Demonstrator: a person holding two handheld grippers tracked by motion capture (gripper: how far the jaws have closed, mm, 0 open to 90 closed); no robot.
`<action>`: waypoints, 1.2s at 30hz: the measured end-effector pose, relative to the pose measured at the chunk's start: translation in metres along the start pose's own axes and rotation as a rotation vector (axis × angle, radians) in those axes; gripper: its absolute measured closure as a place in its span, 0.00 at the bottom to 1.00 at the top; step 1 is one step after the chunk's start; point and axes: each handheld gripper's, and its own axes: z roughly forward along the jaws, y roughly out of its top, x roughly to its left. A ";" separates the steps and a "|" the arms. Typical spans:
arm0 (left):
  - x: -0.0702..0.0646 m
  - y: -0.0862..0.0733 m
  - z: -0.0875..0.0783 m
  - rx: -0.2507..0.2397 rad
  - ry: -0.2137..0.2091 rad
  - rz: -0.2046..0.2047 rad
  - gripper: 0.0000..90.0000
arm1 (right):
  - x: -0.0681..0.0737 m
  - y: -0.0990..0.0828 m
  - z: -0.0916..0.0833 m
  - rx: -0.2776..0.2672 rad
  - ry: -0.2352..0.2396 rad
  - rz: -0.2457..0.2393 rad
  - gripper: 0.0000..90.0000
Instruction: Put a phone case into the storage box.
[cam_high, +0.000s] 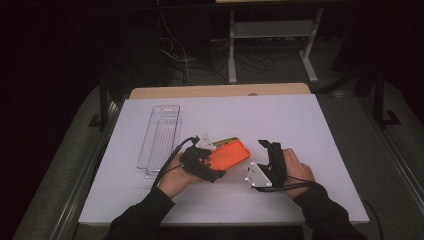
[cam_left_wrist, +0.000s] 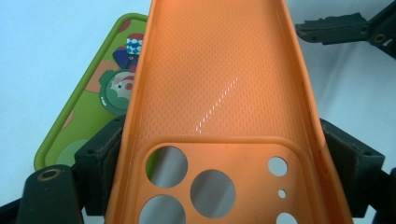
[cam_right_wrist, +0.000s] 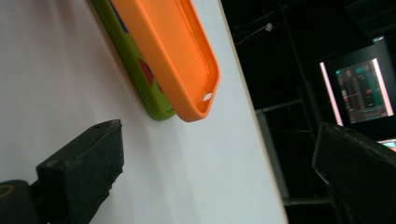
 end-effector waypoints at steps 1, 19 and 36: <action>0.000 0.000 0.000 0.001 -0.004 -0.009 0.18 | 0.003 0.001 0.001 -0.004 -0.025 -0.033 0.02; -0.002 0.002 -0.002 -0.011 -0.008 -0.006 0.18 | 0.013 0.017 0.006 -0.026 -0.113 -0.176 0.15; 0.000 0.003 -0.006 -0.011 -0.013 0.024 0.18 | 0.027 0.032 0.020 -0.045 -0.077 -0.309 0.45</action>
